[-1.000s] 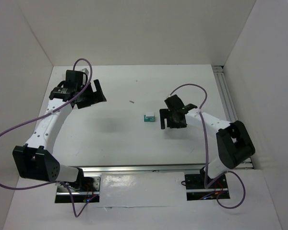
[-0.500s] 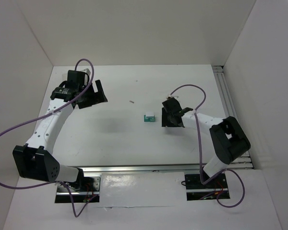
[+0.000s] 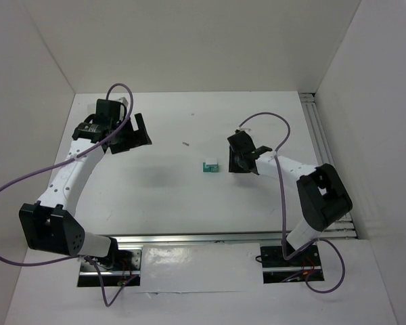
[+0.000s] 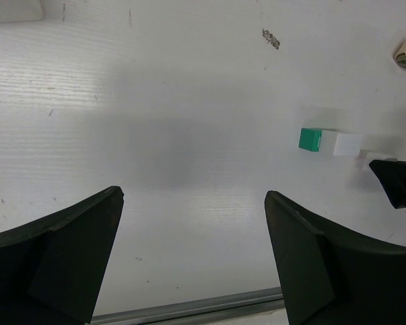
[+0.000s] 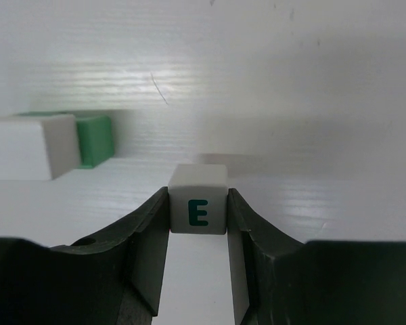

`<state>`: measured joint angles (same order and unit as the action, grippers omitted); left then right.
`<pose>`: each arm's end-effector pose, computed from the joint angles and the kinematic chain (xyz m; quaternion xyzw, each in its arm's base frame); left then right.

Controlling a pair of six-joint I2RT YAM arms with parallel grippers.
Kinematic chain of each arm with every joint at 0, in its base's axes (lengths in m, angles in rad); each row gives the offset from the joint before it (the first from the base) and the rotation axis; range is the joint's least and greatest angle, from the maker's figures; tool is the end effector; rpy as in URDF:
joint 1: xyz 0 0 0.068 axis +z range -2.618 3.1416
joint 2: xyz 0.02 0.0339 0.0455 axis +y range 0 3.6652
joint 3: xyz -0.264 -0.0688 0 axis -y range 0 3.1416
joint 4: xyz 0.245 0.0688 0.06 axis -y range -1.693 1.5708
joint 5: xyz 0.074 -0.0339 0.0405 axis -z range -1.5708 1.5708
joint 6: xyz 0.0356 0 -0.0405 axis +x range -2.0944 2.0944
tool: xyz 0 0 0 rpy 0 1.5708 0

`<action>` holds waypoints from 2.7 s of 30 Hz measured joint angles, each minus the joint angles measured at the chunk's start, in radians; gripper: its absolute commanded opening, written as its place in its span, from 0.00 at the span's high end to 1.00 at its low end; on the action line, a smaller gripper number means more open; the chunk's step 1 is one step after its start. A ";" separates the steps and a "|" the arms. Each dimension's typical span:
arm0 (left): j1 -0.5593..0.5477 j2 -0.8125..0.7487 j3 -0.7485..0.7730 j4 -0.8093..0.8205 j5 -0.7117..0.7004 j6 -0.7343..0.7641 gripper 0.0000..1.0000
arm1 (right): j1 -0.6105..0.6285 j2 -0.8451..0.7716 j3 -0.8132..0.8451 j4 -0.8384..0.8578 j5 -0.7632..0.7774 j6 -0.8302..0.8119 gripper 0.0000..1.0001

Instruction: Build the wood block tower

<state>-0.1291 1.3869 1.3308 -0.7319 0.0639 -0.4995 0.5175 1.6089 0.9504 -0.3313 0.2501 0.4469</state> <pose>0.2942 -0.0405 0.3416 -0.1582 0.9104 -0.1460 0.3535 0.2825 0.1507 0.1841 0.0022 0.9513 0.0259 0.3072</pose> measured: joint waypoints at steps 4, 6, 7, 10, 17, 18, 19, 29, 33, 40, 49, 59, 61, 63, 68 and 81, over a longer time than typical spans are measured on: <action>0.000 0.000 0.000 0.000 0.000 0.000 0.01 | -0.031 0.000 0.070 -0.023 -0.066 -0.019 0.73; 0.000 0.000 0.000 0.000 0.000 0.000 0.01 | -0.056 0.008 0.108 -0.052 -0.108 -0.028 0.73; 0.000 0.000 0.000 0.000 0.000 0.000 0.01 | -0.068 0.014 0.125 -0.064 -0.125 -0.034 0.73; 0.000 0.000 0.000 0.000 0.000 0.000 0.01 | -0.091 0.029 0.150 -0.086 -0.166 -0.045 0.73; -0.004 0.000 0.000 0.000 0.000 0.000 0.01 | -0.099 0.035 0.161 -0.145 -0.199 -0.053 0.73; -0.005 0.000 0.000 0.000 0.000 0.000 0.01 | -0.099 0.040 0.175 -0.160 -0.198 -0.053 0.73; -0.006 0.000 0.000 0.000 0.000 0.000 0.01 | -0.100 0.050 0.193 -0.172 -0.196 -0.053 0.73; -0.007 0.000 0.000 0.000 0.000 -0.001 0.01 | -0.099 0.090 0.248 -0.222 -0.167 -0.055 0.73; -0.007 0.001 0.000 0.000 0.000 -0.001 0.01 | -0.099 0.092 0.249 -0.225 -0.167 -0.056 0.73; -0.007 0.001 0.000 0.000 0.000 -0.001 0.01 | -0.100 0.174 0.335 -0.229 -0.150 -0.074 0.73; -0.007 0.001 0.000 0.000 -0.005 -0.001 0.01 | -0.094 0.021 0.017 0.086 -0.102 -0.069 0.15; -0.029 0.003 0.000 -0.001 -0.011 -0.002 0.01 | -0.090 -0.097 -0.089 0.107 -0.048 -0.038 0.23; -0.034 0.004 0.000 -0.001 -0.011 -0.002 0.01 | -0.090 -0.088 -0.054 0.101 -0.051 -0.042 0.23; -0.036 0.005 0.000 -0.001 -0.012 -0.003 0.01 | -0.090 -0.067 -0.008 0.098 -0.060 -0.046 0.23; -0.037 0.005 0.000 -0.001 -0.018 -0.003 0.01 | -0.090 -0.020 0.058 0.095 -0.111 -0.063 0.23; -0.037 0.006 0.000 -0.001 -0.020 -0.003 0.01 | -0.081 0.133 0.120 0.064 -0.187 -0.097 0.23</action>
<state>-0.1661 1.3930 1.3312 -0.7326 0.0437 -0.5022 0.4362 1.7416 1.0702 -0.2676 0.0631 0.3496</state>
